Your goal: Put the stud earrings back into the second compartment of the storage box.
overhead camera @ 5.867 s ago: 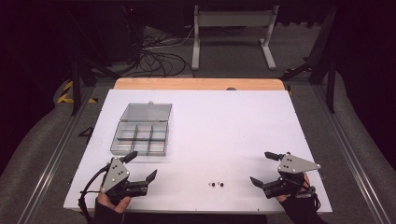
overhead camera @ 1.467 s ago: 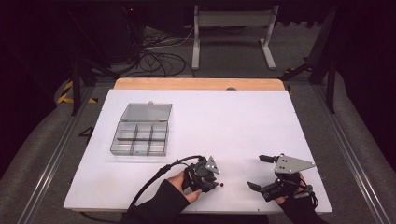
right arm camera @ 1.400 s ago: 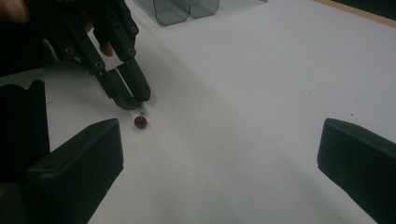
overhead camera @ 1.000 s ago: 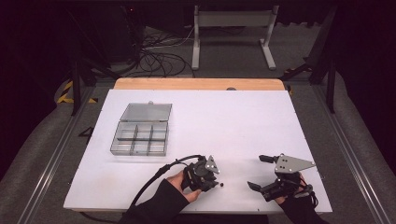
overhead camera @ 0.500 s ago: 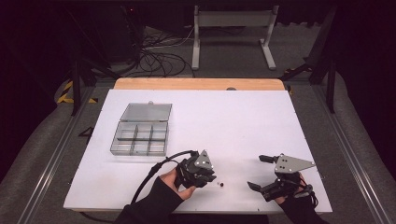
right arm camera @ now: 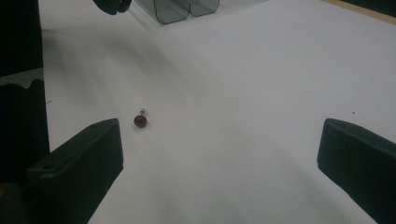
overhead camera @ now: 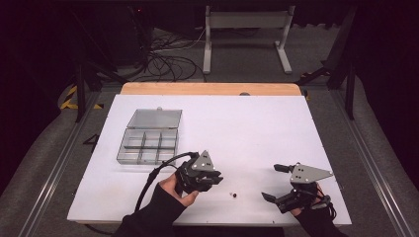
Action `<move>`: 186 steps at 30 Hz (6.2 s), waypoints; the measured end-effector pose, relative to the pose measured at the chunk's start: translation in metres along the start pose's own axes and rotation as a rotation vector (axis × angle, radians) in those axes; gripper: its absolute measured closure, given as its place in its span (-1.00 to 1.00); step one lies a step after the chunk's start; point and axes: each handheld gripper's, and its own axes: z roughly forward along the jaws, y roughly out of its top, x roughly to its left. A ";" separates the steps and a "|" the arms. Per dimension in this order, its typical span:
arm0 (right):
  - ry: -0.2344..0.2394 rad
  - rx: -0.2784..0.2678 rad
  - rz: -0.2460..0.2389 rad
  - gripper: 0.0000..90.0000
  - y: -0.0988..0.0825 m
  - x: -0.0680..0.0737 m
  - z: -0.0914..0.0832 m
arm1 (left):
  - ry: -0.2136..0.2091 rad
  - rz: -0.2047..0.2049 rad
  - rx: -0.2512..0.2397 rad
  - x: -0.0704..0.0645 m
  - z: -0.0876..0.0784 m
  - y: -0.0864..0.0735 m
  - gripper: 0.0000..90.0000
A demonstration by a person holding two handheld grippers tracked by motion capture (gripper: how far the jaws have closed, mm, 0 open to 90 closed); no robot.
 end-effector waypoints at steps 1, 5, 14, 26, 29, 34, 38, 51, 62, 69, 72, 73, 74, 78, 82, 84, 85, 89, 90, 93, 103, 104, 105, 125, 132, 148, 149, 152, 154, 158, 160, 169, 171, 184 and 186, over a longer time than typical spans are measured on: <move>0.000 0.000 0.001 -0.98 0.000 0.000 0.000 | 0.001 0.002 -0.004 0.001 -0.002 0.000 0.75; 0.001 0.000 0.000 -0.98 0.000 0.000 0.000 | 0.017 -0.005 -0.018 0.003 -0.008 0.000 0.75; 0.000 -0.002 0.002 -0.98 0.000 0.000 0.000 | 0.067 0.000 -0.011 0.012 -0.024 0.001 0.75; 0.002 0.001 0.004 -0.98 0.000 0.001 0.001 | 0.149 -0.037 -0.012 0.035 -0.054 -0.004 0.75; 0.003 -0.001 0.005 -0.98 0.000 0.001 0.001 | 0.156 -0.066 -0.017 0.041 -0.060 -0.007 0.75; 0.001 0.000 0.006 -0.98 0.000 0.000 0.001 | 0.182 -0.095 -0.018 0.051 -0.069 -0.011 0.75; 0.001 -0.001 0.006 -0.98 0.000 0.000 0.001 | 0.205 -0.121 -0.021 0.059 -0.076 -0.016 0.75; 0.001 0.003 0.005 -0.98 0.000 0.000 0.002 | 0.281 -0.191 0.006 0.090 -0.091 -0.033 0.75; 0.001 0.002 0.003 -0.98 0.000 0.001 0.002 | 0.366 -0.245 0.021 0.122 -0.095 -0.055 0.75; 0.002 0.002 0.003 -0.98 0.000 0.001 0.002 | 0.375 -0.303 0.042 0.140 -0.094 -0.066 0.75; 0.002 0.002 0.003 -0.98 0.000 0.001 0.002 | 0.365 -0.339 0.046 0.147 -0.092 -0.070 0.75; 0.002 0.002 0.003 -0.98 0.000 0.001 0.002 | 0.364 -0.343 0.048 0.150 -0.092 -0.071 0.75; 0.003 0.001 0.003 -0.98 0.000 0.001 0.002 | 0.357 -0.353 0.048 0.152 -0.091 -0.072 0.75; 0.004 0.003 0.003 -0.98 0.000 0.000 0.002 | 0.351 -0.388 0.062 0.161 -0.087 -0.076 0.75; 0.004 0.002 0.004 -0.98 0.000 0.000 0.002 | 0.358 -0.407 0.082 0.167 -0.083 -0.079 0.75; 0.005 0.002 0.005 -0.98 0.000 0.000 0.002 | 0.357 -0.416 0.092 0.169 -0.081 -0.079 0.75; 0.005 0.003 0.005 -0.98 0.000 0.000 0.002 | 0.362 -0.414 0.097 0.171 -0.080 -0.080 0.75; 0.007 0.003 0.004 -0.98 0.000 0.000 0.002 | 0.361 -0.429 0.125 0.175 -0.075 -0.081 0.75; 0.007 0.003 0.004 -0.98 0.000 0.001 0.002 | 0.362 -0.431 0.133 0.176 -0.074 -0.082 0.75; 0.007 0.000 0.006 -0.98 0.000 0.000 0.001 | 0.361 -0.438 0.150 0.179 -0.071 -0.083 0.75; 0.012 -0.002 0.006 -0.98 0.000 0.000 0.001 | 0.375 -0.472 0.206 0.189 -0.062 -0.087 0.74; 0.013 -0.003 0.006 -0.98 0.000 0.000 0.001 | 0.375 -0.472 0.206 0.189 -0.062 -0.087 0.74; 0.013 -0.003 0.006 -0.98 0.000 0.001 0.001 | 0.379 -0.471 0.216 0.189 -0.061 -0.088 0.74; 0.010 -0.007 0.004 -0.98 0.000 0.000 0.000 | 0.366 -0.392 0.081 0.164 -0.071 -0.071 0.31; 0.008 -0.010 0.005 -0.99 0.000 0.001 0.000 | 0.333 -0.314 -0.031 0.135 -0.077 -0.052 0.17; 0.015 -0.017 0.004 -0.99 0.000 0.001 -0.001 | 0.194 -0.157 -0.148 0.071 -0.070 -0.018 -0.08; 0.015 -0.016 0.004 -0.99 0.000 0.001 -0.001 | 0.186 -0.148 -0.148 0.068 -0.069 -0.017 -0.08; 0.013 -0.012 0.004 -0.99 0.000 0.001 0.000 | 0.160 -0.119 -0.150 0.058 -0.063 -0.011 -0.08; 0.013 -0.010 0.007 -0.99 0.000 0.001 0.000 | 0.145 -0.102 -0.152 0.052 -0.060 -0.008 -0.08; 0.012 -0.009 0.005 -0.99 0.000 0.001 0.000 | 0.107 -0.074 -0.151 0.040 -0.052 -0.001 -0.08; 0.014 -0.011 0.006 -0.99 0.000 0.001 0.000 | 0.088 -0.063 -0.147 0.033 -0.049 0.002 -0.08; 0.014 -0.010 0.004 -0.99 0.000 0.001 0.000 | 0.043 -0.009 -0.117 0.013 -0.030 0.010 -0.08; 0.015 -0.010 0.003 -0.99 0.000 0.001 0.000 | 0.023 -0.001 -0.113 0.007 -0.024 0.012 -0.08; 0.015 -0.010 0.003 -0.99 0.000 0.001 0.000 | -0.035 0.026 -0.072 -0.010 0.005 0.015 -0.07; 0.016 -0.010 0.003 -0.99 0.000 0.001 0.000 | -0.040 0.034 -0.062 -0.012 0.008 0.015 -0.07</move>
